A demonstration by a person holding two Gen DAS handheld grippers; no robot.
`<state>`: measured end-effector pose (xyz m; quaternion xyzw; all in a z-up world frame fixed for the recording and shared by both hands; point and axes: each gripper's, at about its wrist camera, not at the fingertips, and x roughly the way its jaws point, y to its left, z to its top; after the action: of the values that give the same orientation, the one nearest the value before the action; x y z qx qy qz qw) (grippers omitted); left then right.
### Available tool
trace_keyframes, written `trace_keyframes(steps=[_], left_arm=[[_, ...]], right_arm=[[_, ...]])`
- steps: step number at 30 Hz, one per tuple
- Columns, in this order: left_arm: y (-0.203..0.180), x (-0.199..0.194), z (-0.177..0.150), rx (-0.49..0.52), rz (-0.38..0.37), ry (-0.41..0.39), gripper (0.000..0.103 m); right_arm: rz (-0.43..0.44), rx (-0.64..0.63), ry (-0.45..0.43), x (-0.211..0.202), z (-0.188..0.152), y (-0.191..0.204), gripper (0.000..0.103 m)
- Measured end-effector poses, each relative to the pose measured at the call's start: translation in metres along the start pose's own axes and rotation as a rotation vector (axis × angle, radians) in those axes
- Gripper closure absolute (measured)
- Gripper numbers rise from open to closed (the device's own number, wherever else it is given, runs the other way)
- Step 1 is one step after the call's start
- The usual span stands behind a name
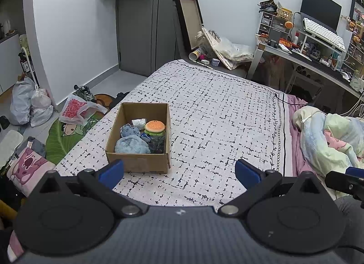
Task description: Organize soft objects
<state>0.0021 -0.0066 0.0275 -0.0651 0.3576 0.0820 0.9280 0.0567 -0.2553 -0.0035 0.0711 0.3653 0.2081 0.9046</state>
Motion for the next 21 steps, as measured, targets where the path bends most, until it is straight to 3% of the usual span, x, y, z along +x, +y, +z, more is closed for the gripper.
trace_keyframes(steps=[21], left_arm=[[-0.0006,0.001,-0.0032,-0.003,-0.004,0.003,0.0]], right_arm=[[-0.011,0.0,0.003,0.0015,-0.0011,-0.0003,0.0]])
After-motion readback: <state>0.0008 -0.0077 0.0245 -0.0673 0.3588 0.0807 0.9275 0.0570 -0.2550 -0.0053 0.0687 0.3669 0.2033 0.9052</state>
